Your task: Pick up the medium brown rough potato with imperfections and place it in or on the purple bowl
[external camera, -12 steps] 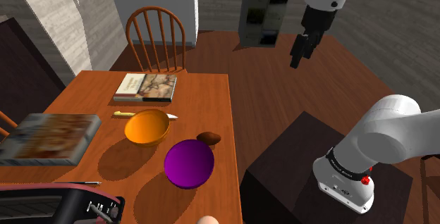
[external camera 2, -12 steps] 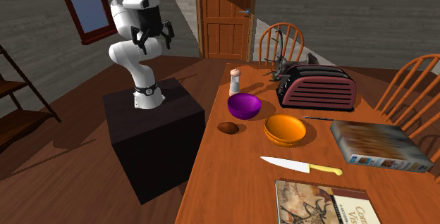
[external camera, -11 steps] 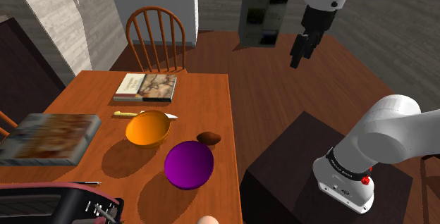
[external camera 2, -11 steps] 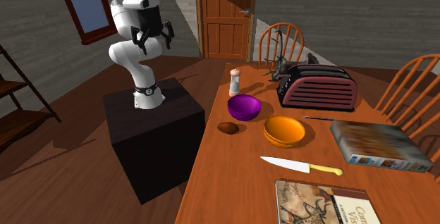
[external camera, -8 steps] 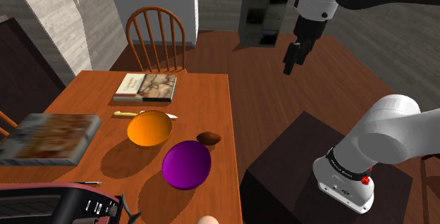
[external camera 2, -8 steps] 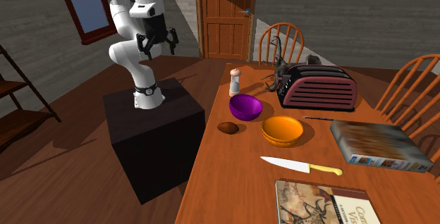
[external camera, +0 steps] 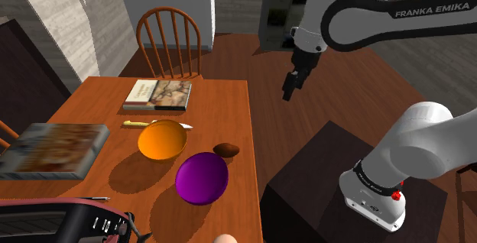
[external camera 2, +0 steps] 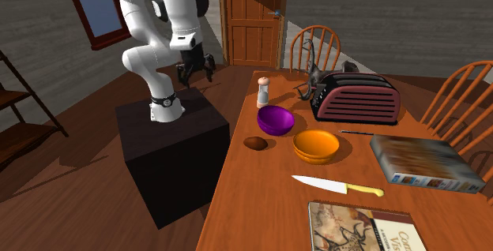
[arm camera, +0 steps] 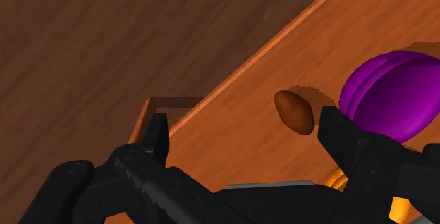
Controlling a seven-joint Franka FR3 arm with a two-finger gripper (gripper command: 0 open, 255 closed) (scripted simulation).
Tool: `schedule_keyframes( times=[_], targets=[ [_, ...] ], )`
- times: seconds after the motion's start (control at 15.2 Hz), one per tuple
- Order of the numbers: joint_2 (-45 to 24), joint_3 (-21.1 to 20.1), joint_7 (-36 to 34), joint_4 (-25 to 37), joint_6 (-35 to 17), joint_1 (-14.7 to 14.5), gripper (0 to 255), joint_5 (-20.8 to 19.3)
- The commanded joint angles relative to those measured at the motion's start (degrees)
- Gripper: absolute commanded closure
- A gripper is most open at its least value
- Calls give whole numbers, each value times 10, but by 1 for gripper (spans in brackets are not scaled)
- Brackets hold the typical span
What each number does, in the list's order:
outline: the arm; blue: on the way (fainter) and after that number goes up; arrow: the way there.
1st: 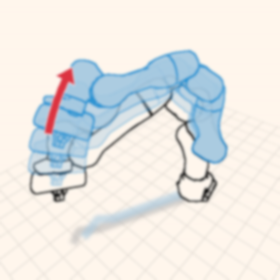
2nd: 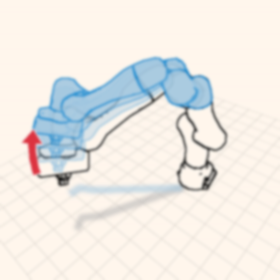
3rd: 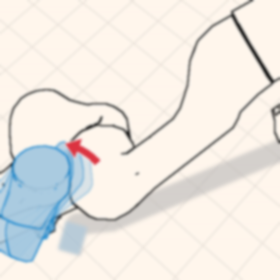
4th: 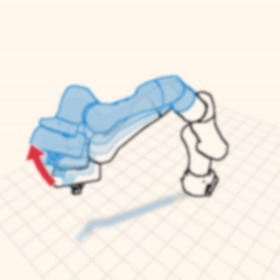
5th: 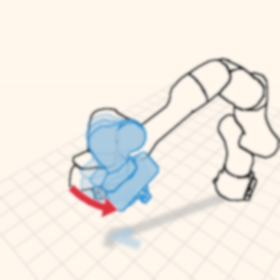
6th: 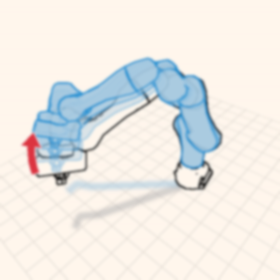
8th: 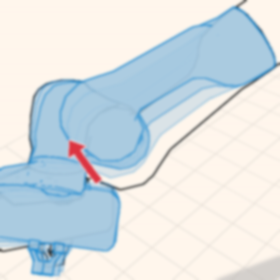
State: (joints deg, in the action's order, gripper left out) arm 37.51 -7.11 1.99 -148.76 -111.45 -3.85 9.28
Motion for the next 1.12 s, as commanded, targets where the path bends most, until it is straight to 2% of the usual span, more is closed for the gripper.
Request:
schedule_keyframes(
  times=[0.0,0.53,1.06],
  targets=[
    [-38,-8,7,-10,-55,-8,0,10],
    [-196,-39,35,-15,-239,-41,0,45],
    [-383,-68,61,35,-397,-68,0,60]
  ],
)
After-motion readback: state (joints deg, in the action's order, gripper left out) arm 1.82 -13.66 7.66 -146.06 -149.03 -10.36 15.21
